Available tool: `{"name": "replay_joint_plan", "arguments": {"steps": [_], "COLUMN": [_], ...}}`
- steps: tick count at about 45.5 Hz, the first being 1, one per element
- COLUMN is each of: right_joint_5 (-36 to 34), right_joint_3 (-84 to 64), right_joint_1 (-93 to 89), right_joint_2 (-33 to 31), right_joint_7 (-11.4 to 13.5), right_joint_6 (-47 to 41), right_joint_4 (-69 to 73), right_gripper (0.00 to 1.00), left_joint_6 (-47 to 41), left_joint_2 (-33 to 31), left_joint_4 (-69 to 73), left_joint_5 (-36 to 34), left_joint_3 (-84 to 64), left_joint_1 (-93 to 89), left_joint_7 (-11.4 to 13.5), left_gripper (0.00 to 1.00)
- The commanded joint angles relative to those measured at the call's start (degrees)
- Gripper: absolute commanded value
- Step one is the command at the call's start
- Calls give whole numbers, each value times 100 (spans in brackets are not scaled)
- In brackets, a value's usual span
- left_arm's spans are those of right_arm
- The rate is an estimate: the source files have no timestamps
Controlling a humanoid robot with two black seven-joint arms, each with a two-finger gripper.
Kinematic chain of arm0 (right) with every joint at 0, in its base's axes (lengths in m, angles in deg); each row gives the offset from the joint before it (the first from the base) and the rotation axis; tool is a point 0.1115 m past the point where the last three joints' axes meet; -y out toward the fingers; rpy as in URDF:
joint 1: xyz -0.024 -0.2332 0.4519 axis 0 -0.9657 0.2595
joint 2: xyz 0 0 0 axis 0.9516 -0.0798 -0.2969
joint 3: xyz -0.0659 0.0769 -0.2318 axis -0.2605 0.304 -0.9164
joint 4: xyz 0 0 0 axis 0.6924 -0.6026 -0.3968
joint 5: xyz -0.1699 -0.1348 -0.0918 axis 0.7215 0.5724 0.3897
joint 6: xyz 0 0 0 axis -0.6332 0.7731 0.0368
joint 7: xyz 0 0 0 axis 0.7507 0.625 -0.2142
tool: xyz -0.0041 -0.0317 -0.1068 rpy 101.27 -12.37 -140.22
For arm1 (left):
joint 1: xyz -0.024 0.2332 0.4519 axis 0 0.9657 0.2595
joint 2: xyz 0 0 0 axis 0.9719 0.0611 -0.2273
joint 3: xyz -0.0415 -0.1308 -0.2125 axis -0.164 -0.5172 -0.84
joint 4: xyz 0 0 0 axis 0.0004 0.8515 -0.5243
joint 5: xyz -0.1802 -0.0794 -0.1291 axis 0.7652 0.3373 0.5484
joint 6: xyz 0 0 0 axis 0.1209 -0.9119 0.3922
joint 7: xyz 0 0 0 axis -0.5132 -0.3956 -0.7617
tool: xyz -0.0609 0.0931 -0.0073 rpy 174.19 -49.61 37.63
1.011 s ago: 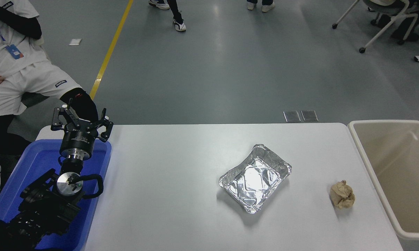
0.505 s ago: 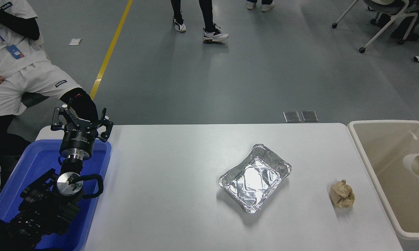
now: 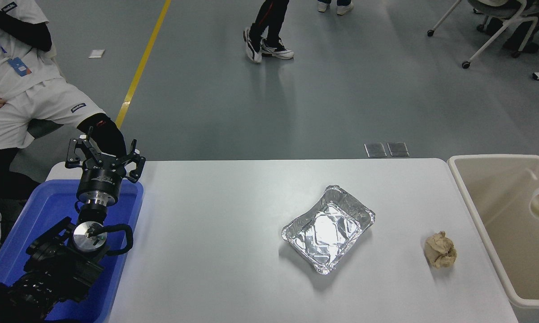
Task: Pick up paper cup place in dustbin
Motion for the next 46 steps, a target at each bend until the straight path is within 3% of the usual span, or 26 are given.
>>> {"name": "replay_joint_plan", "arguments": {"steps": [1,8,18,20,46], "right_joint_5": [-20,-20,-20,-20,-11], "right_joint_3": [87,87,96,96,87], "right_joint_1": [-134,-230,-248,-248,-46], "right_joint_2": [206,215,215,215,57], "right_joint_7": [6,-3,-3,-3,-3], "right_joint_6": [434,443,891,988,962], "right_joint_4": [-12,-12,-12,-12,339], "right_gripper": [0,0,86,99,100], "left_joint_6": [0,0,0,0,0], "left_joint_2": [0,0,0,0,0], "left_joint_4": [0,0,0,0,0], "left_joint_5": [0,0,0,0,0], "left_joint_3": [0,0,0,0,-9], "left_joint_1": [0,0,0,0,0], "left_joint_7": [-5,-5,-5,-5,-5], "left_gripper": [99,99,99,99,99]}}
